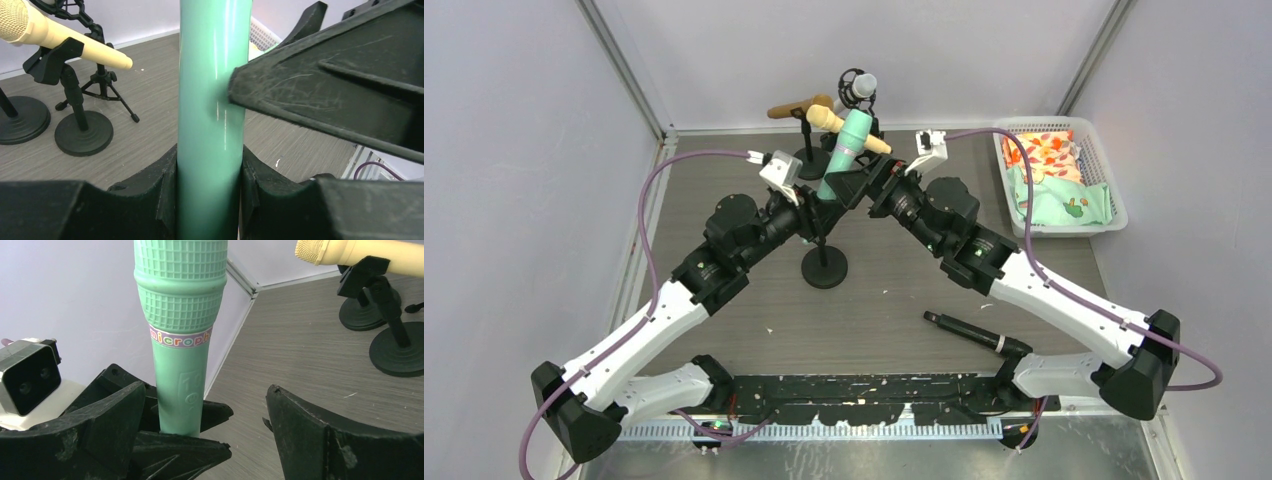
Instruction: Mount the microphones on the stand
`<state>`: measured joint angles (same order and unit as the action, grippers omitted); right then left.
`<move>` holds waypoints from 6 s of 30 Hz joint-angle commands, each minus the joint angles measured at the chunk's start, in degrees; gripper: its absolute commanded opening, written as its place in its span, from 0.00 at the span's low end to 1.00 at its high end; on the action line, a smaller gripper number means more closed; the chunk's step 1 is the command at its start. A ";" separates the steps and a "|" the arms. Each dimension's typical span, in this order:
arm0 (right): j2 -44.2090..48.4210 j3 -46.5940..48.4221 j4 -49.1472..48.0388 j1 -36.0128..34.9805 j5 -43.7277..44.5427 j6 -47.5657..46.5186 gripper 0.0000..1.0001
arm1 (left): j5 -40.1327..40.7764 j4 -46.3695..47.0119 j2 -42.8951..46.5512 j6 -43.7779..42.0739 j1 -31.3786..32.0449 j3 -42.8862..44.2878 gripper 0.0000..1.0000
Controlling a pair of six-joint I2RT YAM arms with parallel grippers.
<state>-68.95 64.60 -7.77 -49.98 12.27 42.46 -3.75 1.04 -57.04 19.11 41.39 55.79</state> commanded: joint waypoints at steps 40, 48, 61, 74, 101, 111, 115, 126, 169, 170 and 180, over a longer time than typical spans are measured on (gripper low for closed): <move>-0.07 -2.90 -15.75 1.95 -2.87 4.60 0.76 | -6.78 1.28 0.34 0.05 -0.21 -0.34 0.00; -2.24 -2.06 -17.82 2.06 -4.38 5.22 0.69 | -8.31 0.86 -0.52 0.35 -0.24 -0.08 0.00; -3.36 -2.37 -18.51 1.99 -4.25 5.00 0.55 | -11.43 0.33 -0.09 0.26 -0.21 -0.24 0.00; -0.17 -8.60 -26.47 2.87 -0.44 4.45 0.10 | -4.10 -3.41 1.16 0.48 -0.25 -1.40 0.65; 9.13 -21.10 -35.86 4.56 12.67 -18.49 0.01 | 23.96 44.08 -1.32 -0.32 2.56 -35.54 0.82; 9.91 -22.38 -35.03 4.58 11.76 -16.80 0.01 | 27.92 60.47 -21.75 -4.17 3.59 -31.45 0.48; 10.63 -22.83 -34.77 4.57 11.72 -16.90 0.01 | 26.18 62.63 -24.87 -3.67 3.63 -30.32 0.30; 10.68 -23.38 -35.04 4.59 11.49 -18.05 0.01 | 21.31 62.77 -24.79 -6.24 3.61 -29.44 0.42; 5.62 -41.31 -73.99 4.60 1.06 -36.09 0.01 | -15.02 65.31 -33.73 0.95 3.44 -23.73 0.00; 5.49 -41.23 -73.97 4.59 0.83 -36.05 0.01 | -15.11 65.36 -33.75 1.07 3.44 -23.81 0.00; 7.18 -39.72 -71.44 4.55 -2.31 -34.42 0.01 | -14.27 65.19 -34.59 1.43 3.44 -24.10 0.00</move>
<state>-63.05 23.42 -79.44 -45.19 12.86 7.42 -15.64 61.52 -91.00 16.43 44.23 31.48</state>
